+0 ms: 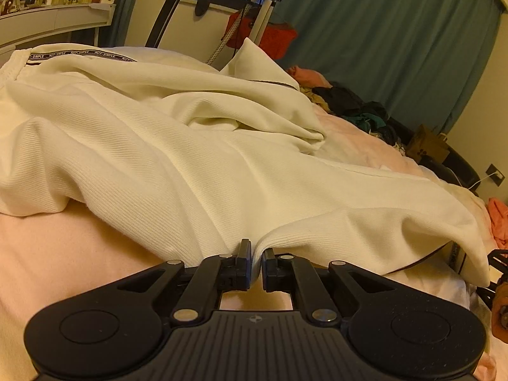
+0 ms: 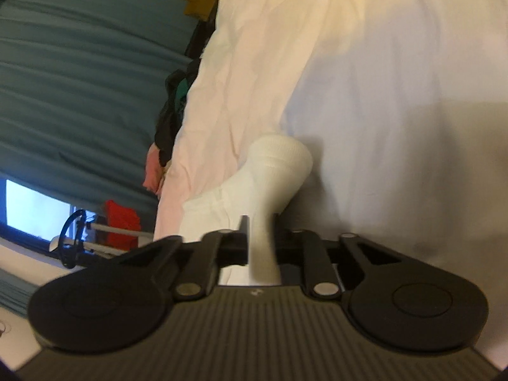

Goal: Fold clothes

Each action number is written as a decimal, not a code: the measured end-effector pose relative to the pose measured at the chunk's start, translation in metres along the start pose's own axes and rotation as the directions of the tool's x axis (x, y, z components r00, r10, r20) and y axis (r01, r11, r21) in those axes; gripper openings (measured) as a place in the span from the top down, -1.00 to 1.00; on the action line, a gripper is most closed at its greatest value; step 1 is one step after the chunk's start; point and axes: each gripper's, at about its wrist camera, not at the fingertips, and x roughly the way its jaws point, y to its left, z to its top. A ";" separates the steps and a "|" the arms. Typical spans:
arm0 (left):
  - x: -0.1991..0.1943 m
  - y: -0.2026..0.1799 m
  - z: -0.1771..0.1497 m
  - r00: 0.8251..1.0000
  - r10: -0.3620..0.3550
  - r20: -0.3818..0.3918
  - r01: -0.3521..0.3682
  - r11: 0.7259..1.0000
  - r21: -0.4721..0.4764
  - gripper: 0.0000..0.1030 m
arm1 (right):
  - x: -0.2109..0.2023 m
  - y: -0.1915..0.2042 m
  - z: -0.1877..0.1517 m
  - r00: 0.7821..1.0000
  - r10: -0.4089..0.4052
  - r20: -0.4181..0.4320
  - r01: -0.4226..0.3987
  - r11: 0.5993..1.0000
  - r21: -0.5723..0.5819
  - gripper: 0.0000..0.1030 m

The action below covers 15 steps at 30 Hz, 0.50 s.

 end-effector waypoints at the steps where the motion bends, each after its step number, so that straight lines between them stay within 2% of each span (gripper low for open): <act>1: 0.000 0.000 0.000 1.000 0.000 0.002 0.000 1.000 -0.002 0.87 | -0.002 0.003 -0.001 1.000 0.001 0.017 -0.001 1.000 -0.015 0.89; 4: -0.001 -0.003 0.000 1.000 -0.003 0.009 0.003 1.000 0.017 0.87 | -0.024 0.010 0.012 0.988 0.046 0.147 -0.042 0.999 -0.030 0.89; 5: -0.004 -0.004 0.000 1.000 -0.011 0.015 0.010 1.000 0.025 0.87 | -0.034 0.013 0.015 0.977 0.064 0.203 -0.059 0.998 -0.035 0.89; 7: -0.010 -0.007 0.001 0.999 -0.036 0.025 0.035 0.999 0.041 0.87 | -0.063 0.016 0.021 0.939 0.069 0.336 -0.056 0.997 -0.050 0.90; 10: -0.020 -0.014 0.000 0.997 -0.083 0.011 0.082 0.993 0.080 0.85 | -0.087 0.005 0.024 0.898 -0.055 0.437 0.075 0.997 -0.028 0.90; 12: -0.024 -0.021 -0.004 0.997 -0.075 -0.004 0.074 0.989 0.131 0.84 | -0.081 -0.010 0.024 0.896 -0.179 0.407 0.193 0.981 0.006 0.89; 14: -0.024 -0.023 -0.007 0.998 -0.060 -0.026 0.063 0.986 0.156 0.84 | -0.071 -0.025 0.024 0.883 -0.306 0.356 0.314 0.949 0.036 0.89; 15: -0.023 -0.022 -0.008 0.998 -0.057 -0.036 0.062 0.986 0.154 0.84 | -0.066 -0.032 0.024 0.878 -0.344 0.333 0.353 0.935 0.035 0.89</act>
